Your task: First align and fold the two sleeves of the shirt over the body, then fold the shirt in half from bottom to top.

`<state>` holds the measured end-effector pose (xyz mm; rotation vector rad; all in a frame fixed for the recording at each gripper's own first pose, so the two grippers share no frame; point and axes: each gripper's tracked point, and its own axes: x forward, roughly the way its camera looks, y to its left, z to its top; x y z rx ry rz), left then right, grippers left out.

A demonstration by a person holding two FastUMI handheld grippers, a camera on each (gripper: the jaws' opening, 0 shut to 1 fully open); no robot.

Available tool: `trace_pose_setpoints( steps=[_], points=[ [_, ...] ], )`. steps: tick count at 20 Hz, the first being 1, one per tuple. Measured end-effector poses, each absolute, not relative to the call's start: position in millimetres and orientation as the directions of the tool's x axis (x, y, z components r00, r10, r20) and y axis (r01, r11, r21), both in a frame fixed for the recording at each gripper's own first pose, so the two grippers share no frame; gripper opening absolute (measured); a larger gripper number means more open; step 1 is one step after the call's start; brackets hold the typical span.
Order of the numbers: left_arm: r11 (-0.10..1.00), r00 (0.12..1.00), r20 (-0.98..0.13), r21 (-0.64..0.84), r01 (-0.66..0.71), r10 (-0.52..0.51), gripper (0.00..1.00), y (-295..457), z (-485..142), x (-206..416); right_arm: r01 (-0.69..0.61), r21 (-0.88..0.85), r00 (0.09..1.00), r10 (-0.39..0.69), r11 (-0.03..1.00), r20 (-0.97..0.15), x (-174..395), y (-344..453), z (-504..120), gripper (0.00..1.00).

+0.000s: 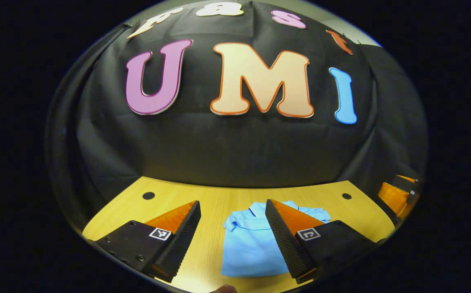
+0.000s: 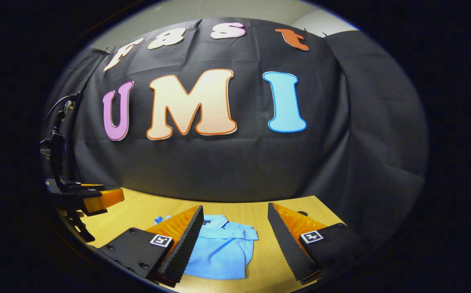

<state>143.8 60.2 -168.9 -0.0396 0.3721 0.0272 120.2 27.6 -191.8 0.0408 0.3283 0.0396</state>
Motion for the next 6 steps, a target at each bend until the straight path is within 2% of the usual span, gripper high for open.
trace_pose_setpoints(
  steps=[6],
  points=[
    [0.999,0.952,-0.306,0.011,-0.033,0.034,0.95,56,-121,79,-0.045,0.041,0.955,0.055,0.998,-0.291,58,10,-158,0.98]
  ],
)
